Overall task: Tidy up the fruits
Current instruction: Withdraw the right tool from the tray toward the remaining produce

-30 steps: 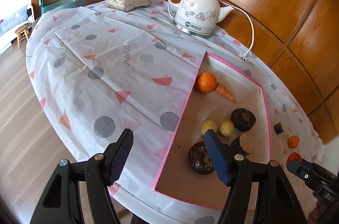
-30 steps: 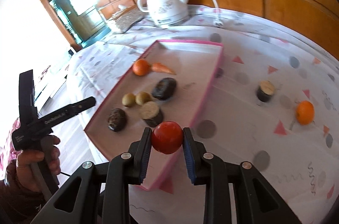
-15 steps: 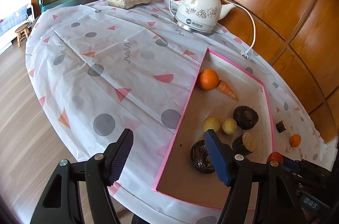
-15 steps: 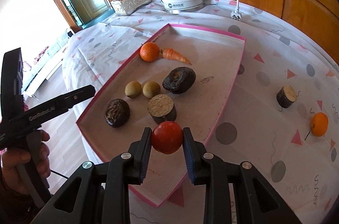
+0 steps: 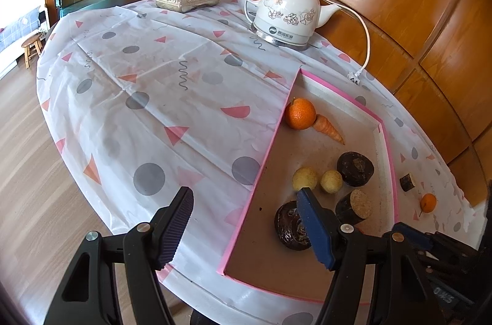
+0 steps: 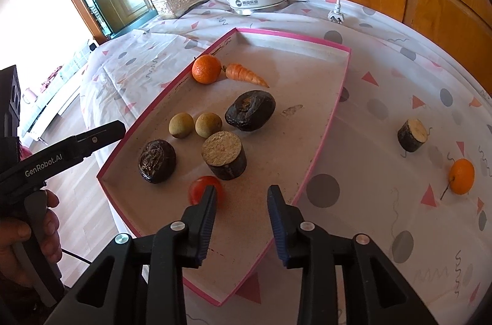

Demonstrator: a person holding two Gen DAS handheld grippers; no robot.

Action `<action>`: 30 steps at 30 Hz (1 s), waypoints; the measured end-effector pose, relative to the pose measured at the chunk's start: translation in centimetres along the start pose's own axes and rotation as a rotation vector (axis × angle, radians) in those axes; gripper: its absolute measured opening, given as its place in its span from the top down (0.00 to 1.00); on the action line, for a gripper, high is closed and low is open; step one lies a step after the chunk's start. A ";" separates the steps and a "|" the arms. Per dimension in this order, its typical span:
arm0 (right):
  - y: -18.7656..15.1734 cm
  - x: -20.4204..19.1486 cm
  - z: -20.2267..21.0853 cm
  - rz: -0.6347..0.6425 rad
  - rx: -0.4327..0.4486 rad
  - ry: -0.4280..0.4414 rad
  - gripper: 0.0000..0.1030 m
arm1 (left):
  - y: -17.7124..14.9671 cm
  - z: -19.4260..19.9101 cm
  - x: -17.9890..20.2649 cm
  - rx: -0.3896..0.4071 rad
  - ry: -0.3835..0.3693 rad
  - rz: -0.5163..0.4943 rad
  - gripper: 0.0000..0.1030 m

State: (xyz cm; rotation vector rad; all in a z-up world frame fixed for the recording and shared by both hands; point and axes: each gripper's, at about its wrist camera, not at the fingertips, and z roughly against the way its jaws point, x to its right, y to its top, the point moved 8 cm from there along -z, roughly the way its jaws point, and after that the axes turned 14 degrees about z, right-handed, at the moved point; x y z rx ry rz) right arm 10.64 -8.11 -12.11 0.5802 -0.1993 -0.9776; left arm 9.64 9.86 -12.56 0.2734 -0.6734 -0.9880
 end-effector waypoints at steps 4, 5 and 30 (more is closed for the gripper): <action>0.2 0.4 1.2 -0.008 0.027 -0.011 0.67 | -0.1 0.1 0.2 0.003 -0.002 -0.006 0.32; 0.2 0.5 1.5 -0.009 0.032 -0.016 0.67 | -0.1 0.1 0.3 0.003 -0.003 -0.008 0.32; -5.4 14.6 9.0 -0.144 -0.027 -0.333 0.67 | -0.4 0.3 1.0 0.004 0.009 -0.039 0.32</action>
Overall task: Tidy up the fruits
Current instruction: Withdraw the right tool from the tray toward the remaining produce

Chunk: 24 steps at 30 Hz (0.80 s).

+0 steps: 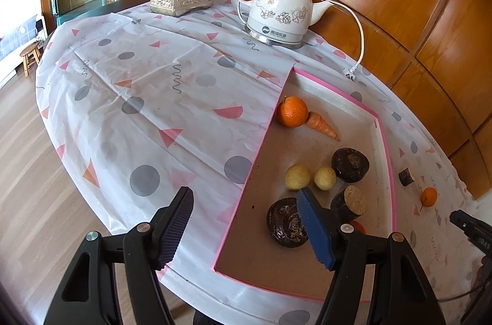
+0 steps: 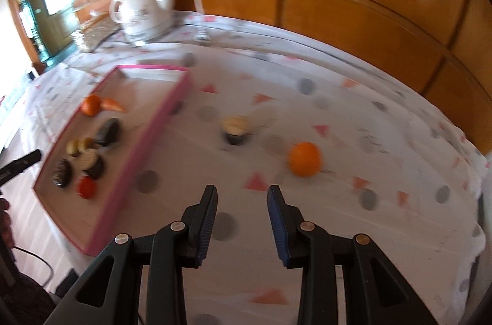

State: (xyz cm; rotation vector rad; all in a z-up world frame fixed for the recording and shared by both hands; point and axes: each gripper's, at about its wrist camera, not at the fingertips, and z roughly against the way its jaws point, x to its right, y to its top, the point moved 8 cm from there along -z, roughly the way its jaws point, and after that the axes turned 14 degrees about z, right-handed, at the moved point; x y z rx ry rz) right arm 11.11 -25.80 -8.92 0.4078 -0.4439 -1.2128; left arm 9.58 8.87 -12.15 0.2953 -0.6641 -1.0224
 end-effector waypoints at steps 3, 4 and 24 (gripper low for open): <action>-1.3 3.0 0.2 -0.027 -0.030 -0.059 0.67 | 0.0 0.0 0.2 0.000 0.002 -0.008 0.32; -1.8 4.3 0.2 -0.043 -0.043 -0.081 0.67 | -0.1 0.0 0.3 0.000 0.004 -0.011 0.32; -12.6 23.1 2.0 -0.481 -0.123 -0.378 0.67 | -0.3 -0.7 3.8 -0.006 0.032 -0.090 0.32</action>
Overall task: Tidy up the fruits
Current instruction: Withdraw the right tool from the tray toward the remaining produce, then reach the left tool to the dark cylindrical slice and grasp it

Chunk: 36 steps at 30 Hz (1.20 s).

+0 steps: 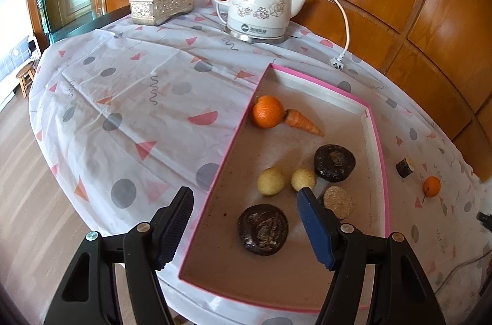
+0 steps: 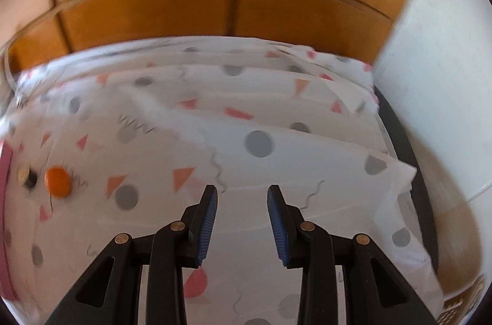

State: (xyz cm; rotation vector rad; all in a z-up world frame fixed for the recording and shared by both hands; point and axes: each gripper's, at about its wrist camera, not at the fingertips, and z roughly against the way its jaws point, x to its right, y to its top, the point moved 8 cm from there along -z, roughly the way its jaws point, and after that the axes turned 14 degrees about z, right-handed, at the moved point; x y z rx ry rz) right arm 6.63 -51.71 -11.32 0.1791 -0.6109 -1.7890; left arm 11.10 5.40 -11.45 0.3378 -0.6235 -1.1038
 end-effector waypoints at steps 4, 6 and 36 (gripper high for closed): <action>-0.1 2.5 -0.1 -0.109 -0.010 0.007 0.67 | -0.4 -0.5 1.3 -0.014 -0.004 -0.021 0.32; -0.2 3.9 0.0 -0.178 -0.004 0.009 0.67 | -0.8 -0.9 2.0 -0.026 -0.005 -0.034 0.32; -1.0 5.4 -0.9 -0.310 -0.049 0.083 0.65 | -5.6 -6.3 24.1 -0.159 -0.246 -0.468 0.38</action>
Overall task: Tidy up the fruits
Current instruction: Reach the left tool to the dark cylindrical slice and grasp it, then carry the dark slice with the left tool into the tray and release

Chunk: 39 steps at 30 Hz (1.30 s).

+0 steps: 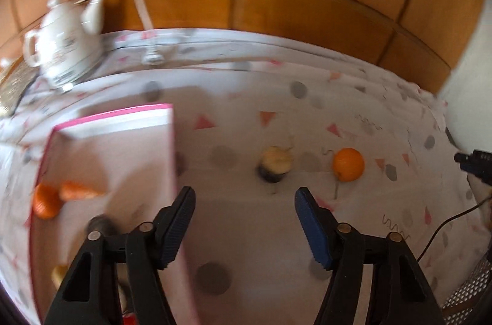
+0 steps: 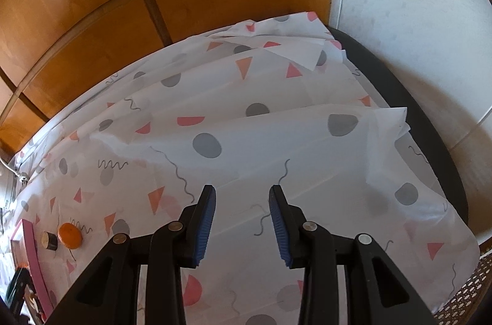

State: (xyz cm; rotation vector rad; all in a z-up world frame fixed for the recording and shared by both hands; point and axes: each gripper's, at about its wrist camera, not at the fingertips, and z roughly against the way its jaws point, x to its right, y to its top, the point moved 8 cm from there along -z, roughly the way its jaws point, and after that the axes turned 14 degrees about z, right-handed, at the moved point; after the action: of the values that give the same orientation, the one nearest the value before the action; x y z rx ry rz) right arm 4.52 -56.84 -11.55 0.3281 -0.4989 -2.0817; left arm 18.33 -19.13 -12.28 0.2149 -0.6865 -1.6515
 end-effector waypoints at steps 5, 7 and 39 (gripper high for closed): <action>0.1 -0.2 0.1 0.004 0.005 0.011 0.65 | 0.5 -4.0 2.0 -0.046 0.019 -0.035 0.40; 0.2 -0.2 0.2 0.004 0.007 0.014 0.65 | 0.8 -5.1 2.2 -0.052 0.033 -0.037 0.40; -0.6 -2.7 -0.2 0.120 -0.023 0.015 0.65 | -0.6 5.9 -12.8 0.059 0.017 0.336 0.67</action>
State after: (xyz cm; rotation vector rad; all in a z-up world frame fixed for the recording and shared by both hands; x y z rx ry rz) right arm 5.54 -54.30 -11.93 0.2933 -0.4745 -1.9655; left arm 17.54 -5.15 -10.89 0.1462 -0.7172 -1.3080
